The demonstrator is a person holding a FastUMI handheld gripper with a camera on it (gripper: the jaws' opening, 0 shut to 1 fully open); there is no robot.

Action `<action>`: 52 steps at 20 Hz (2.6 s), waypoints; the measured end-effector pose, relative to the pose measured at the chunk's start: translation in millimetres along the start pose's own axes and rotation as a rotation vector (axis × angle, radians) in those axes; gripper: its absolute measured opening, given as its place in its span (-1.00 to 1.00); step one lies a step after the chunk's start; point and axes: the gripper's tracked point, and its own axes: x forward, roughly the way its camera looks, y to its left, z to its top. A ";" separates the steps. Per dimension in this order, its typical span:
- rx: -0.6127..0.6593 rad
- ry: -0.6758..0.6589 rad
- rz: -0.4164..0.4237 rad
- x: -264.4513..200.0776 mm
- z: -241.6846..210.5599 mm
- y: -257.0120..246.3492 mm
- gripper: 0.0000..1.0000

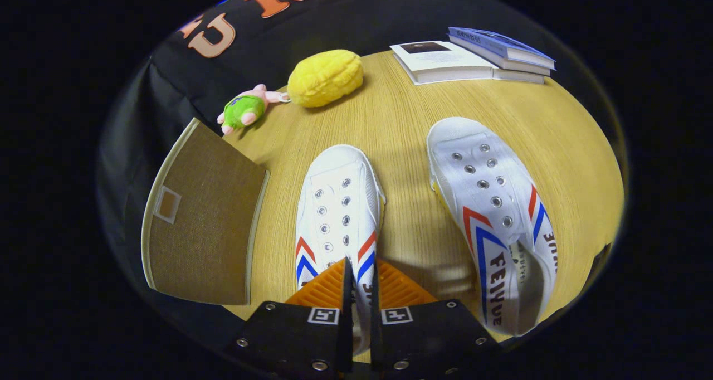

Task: Open the storage box then place both shoes into the box .Put the left shoe in first, then the right shoe, with the right side of both shoes facing outward in a uniform manner.

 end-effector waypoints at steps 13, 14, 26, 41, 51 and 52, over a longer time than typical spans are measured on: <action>0.263 -0.216 0.134 -66.1 72.0 38.1 -1.00; 0.265 -0.241 0.146 -75.0 80.6 46.4 -1.00; 0.200 -0.345 0.225 -111.9 115.8 180.5 -0.99; 0.058 -0.216 0.219 -37.9 59.1 312.7 -0.99; 0.007 -0.103 0.187 -22.4 26.6 331.3 -0.94; -0.005 -0.105 0.181 -21.0 26.2 330.4 -0.94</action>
